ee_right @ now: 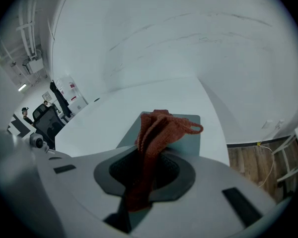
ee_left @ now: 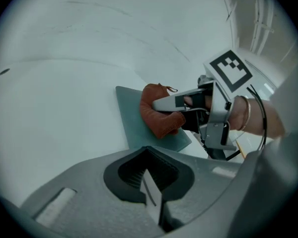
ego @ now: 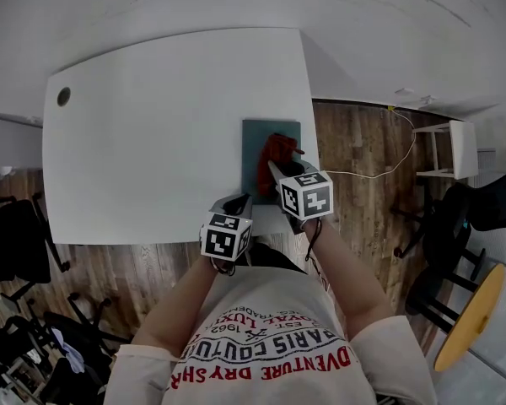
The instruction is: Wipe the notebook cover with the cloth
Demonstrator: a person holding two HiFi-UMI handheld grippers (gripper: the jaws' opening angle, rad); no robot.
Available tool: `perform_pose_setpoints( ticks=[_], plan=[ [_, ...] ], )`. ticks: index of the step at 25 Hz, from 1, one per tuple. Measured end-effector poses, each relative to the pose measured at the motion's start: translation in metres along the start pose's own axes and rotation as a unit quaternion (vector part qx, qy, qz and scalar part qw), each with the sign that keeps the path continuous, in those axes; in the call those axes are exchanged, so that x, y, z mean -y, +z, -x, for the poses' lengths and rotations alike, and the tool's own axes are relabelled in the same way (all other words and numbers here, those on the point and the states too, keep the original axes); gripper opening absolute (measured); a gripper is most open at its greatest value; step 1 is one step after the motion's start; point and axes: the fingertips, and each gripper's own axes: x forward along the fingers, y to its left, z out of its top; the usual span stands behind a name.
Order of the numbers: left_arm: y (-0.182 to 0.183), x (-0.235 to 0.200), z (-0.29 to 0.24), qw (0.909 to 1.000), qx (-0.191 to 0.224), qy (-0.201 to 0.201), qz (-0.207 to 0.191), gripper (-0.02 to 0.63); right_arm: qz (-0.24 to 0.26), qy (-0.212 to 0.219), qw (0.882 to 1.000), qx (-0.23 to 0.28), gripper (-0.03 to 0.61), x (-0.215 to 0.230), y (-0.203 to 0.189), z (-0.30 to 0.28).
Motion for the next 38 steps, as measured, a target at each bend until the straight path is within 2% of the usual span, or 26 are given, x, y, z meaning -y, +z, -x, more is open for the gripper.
perform_pose_setpoints(
  ticks=[13,19,21,24,30,34,38],
  plan=[
    [0.000,0.001,-0.001,1.0000,-0.005,-0.004,-0.006,0.010,-0.026,-0.062,0.998,-0.006,0.077,0.063,-0.021,0.040],
    [-0.003,0.001,0.000,0.9989,-0.004,-0.033,0.033,0.009,-0.034,-0.086,0.996,-0.010,0.074,0.074,-0.026,0.056],
    [-0.004,0.001,0.001,0.9988,-0.006,-0.036,0.032,0.009,-0.037,-0.075,0.997,0.000,0.074,0.065,-0.022,0.063],
    [-0.005,0.002,0.002,0.9989,-0.011,-0.032,0.031,0.011,-0.024,-0.034,0.999,0.012,0.074,0.032,-0.018,0.069],
    [-0.005,0.001,0.003,0.9991,-0.011,-0.031,0.028,0.011,0.020,0.050,0.999,-0.005,0.074,-0.038,-0.019,0.060],
    [-0.004,0.000,0.003,0.9988,-0.004,-0.036,0.033,0.011,0.043,0.078,0.996,-0.025,0.074,-0.068,-0.025,0.050],
    [-0.004,0.001,0.004,0.9977,-0.002,-0.048,0.047,0.011,0.042,0.089,0.993,-0.059,0.074,-0.079,-0.043,0.032]
  ],
)
